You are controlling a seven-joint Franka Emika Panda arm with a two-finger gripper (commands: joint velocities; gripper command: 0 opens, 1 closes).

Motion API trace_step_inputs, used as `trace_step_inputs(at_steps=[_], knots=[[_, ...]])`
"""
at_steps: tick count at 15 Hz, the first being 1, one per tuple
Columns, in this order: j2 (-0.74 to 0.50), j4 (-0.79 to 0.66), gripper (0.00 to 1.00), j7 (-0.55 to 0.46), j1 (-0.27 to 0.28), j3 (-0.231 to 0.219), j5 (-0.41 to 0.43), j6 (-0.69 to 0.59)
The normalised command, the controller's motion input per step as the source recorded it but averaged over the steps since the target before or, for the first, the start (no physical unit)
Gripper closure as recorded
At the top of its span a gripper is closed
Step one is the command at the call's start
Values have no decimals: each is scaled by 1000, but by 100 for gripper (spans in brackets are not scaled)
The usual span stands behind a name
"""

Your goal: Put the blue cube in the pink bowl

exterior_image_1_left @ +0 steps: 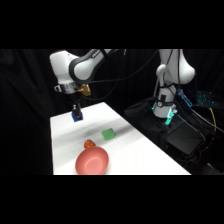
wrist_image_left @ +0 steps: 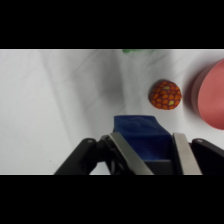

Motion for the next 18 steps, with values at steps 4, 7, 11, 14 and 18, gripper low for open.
trace_step_inputs(at_steps=[4, 7, 11, 14, 18], knots=[[-235, -21, 73, -74, 123, -29, -133, -223], [-128, 42, 73, -65, 162, 34, -122, -169], [-36, 119, 73, -70, 162, 73, -115, -138], [7, 163, 73, -80, 145, 81, -117, -143], [21, 141, 73, -114, 115, 77, -106, -80]])
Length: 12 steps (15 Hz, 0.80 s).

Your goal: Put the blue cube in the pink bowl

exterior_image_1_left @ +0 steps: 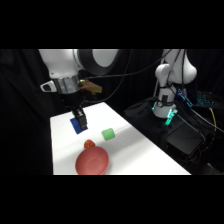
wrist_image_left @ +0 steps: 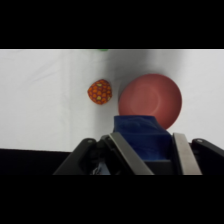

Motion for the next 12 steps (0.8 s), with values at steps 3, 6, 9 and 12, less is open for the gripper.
trace_step_inputs(at_steps=[3, 6, 9, 12], knots=[[55, 65, 73, -163, 76, 54, -127, 102], [73, -42, 73, -189, 52, 50, -149, 305], [169, -17, 73, -200, 26, 51, -138, 301], [189, 11, 73, -194, 2, 62, -107, 207]])
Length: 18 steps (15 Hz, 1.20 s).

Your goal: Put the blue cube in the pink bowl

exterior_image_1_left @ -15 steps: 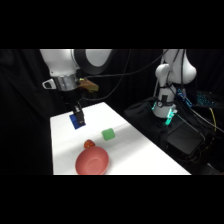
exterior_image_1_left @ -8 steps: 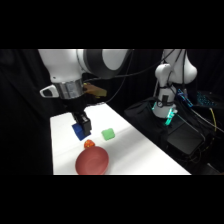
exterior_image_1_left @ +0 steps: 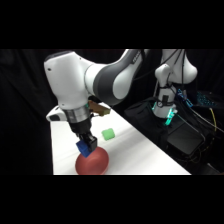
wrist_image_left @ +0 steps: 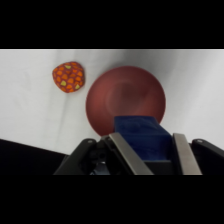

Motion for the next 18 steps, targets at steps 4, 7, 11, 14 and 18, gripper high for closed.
trace_step_inputs(at_steps=[4, 7, 11, 14, 18], knots=[[172, 38, 73, -193, -16, 57, -105, 167], [139, 58, 73, -183, -48, 48, -99, 161], [72, 72, 21, -169, -65, 55, -94, 88], [-51, 52, 0, -113, -44, 43, -112, 8], [-291, -60, 0, -83, -29, 29, -128, -143]])
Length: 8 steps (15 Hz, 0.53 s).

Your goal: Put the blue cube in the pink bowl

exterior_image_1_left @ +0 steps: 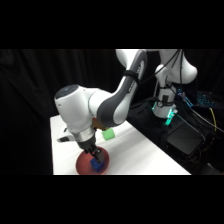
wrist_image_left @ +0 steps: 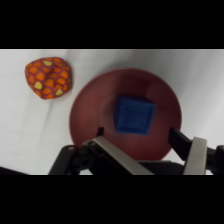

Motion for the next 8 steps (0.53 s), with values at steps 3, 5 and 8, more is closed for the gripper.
trace_step_inputs(at_steps=[3, 5, 8], knots=[[-480, -129, 0, -43, -18, 13, -124, -290], [-461, -68, 0, -33, -8, 1, -130, -387], [-355, 48, 0, -9, 4, -7, -134, -402]])
